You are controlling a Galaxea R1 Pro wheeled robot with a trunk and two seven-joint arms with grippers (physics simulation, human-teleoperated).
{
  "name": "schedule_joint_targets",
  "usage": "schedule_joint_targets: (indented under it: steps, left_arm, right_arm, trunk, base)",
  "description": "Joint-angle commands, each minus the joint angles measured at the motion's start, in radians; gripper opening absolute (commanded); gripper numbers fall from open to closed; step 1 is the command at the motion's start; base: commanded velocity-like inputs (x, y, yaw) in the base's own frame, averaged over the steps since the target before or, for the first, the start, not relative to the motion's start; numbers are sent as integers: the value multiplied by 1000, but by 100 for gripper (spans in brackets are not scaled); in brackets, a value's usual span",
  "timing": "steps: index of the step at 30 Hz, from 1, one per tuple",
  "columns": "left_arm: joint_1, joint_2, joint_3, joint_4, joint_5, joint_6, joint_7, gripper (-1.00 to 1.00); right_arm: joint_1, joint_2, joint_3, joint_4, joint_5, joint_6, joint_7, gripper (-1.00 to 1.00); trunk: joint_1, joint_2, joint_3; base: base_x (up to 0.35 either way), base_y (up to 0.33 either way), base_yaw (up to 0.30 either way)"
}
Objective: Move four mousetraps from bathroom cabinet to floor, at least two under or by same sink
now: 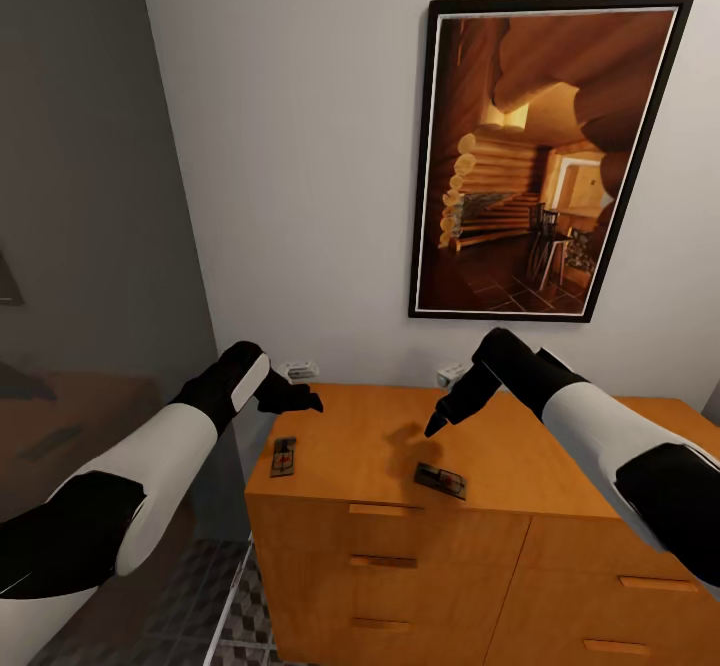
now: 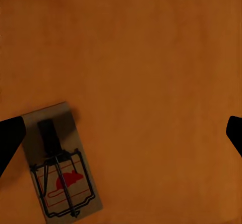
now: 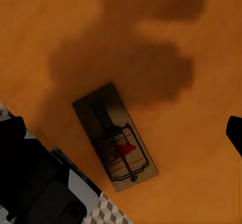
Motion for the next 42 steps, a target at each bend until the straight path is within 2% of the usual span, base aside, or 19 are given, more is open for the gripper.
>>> schedule_joint_targets:
  steps: [1,6,12,17,23,29,42]
  left_arm:
    - [-1,0,-4,0,-8,2,-9,100]
    - [-1,0,-4,0,-8,1,-9,100]
    - [-1,0,-4,-1,-8,0,-9,100]
    - [-1,0,-4,0,-8,0,-9,100]
    - [-1,0,-4,1,-8,0,-9,100]
    - [-1,0,-3,0,-8,0,-9,100]
    - [-1,0,-2,1,-8,0,-9,100]
  right_arm:
    - [-1,-1,1,-2,10,-5,9,100]
    - [-2,-2,1,8,15,-33,8,100]
    - [-2,2,0,36,46,-42,5,100]
    - [-2,19,-1,61,60,-50,-3,100]
    - [-1,31,-2,128,64,-92,-20,100]
    - [7,58,-2,218,63,-181,-71,100]
    - [8,78,-3,245,58,-204,-101,100]
  trunk:
    - [0,-1,-1]
    - [0,-1,-1]
    - [0,-1,-1]
    - [0,-1,-1]
    - [0,-1,-1]
    - [0,-1,-1]
    - [0,-1,-1]
  base:
    - [0,0,0]
    - [0,0,0]
    - [0,0,0]
    - [0,0,0]
    - [0,0,0]
    - [0,0,0]
    - [0,0,0]
